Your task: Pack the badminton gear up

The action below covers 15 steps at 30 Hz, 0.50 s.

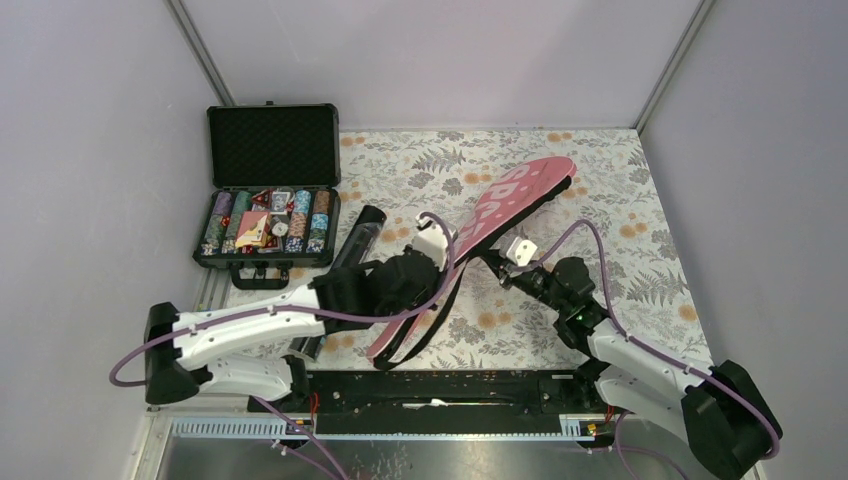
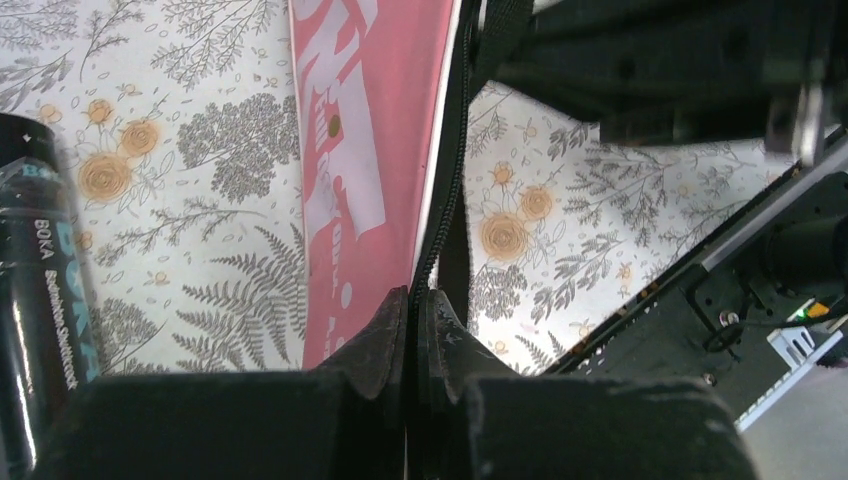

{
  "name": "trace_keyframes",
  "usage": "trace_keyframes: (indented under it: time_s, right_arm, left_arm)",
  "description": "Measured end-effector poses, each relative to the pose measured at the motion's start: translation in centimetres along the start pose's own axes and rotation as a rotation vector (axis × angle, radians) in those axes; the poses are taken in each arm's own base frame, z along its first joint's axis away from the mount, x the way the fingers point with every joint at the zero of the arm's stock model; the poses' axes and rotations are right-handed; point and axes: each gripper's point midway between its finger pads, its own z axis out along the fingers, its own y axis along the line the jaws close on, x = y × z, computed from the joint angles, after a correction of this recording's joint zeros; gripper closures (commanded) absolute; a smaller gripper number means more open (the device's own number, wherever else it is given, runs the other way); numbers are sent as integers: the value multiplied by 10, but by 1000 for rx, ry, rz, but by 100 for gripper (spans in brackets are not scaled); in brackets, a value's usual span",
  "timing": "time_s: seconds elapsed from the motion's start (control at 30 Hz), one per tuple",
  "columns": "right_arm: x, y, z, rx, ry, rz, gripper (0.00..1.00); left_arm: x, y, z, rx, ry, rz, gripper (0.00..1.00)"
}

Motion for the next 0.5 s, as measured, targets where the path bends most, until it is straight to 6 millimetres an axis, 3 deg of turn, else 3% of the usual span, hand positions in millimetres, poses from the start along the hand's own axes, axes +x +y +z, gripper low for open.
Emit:
trace_keyframes:
  time_s: [0.13,0.23,0.37,0.5]
  right_arm:
    - [-3,25,3,-50,-2,15,100]
    - [0,32,1,-36,10,90,100]
    - [11,27,-4,44,76,230,100]
    - [18,17,-6,131,141,339,100]
  left_arm:
    - [-5,-3,23,2,13,-19,97]
    - [-6,-7,37,11,21,-29,78]
    - [-5,-12,45,37,32,-1,45]
    - [-18,-17,33,89,26,63,40]
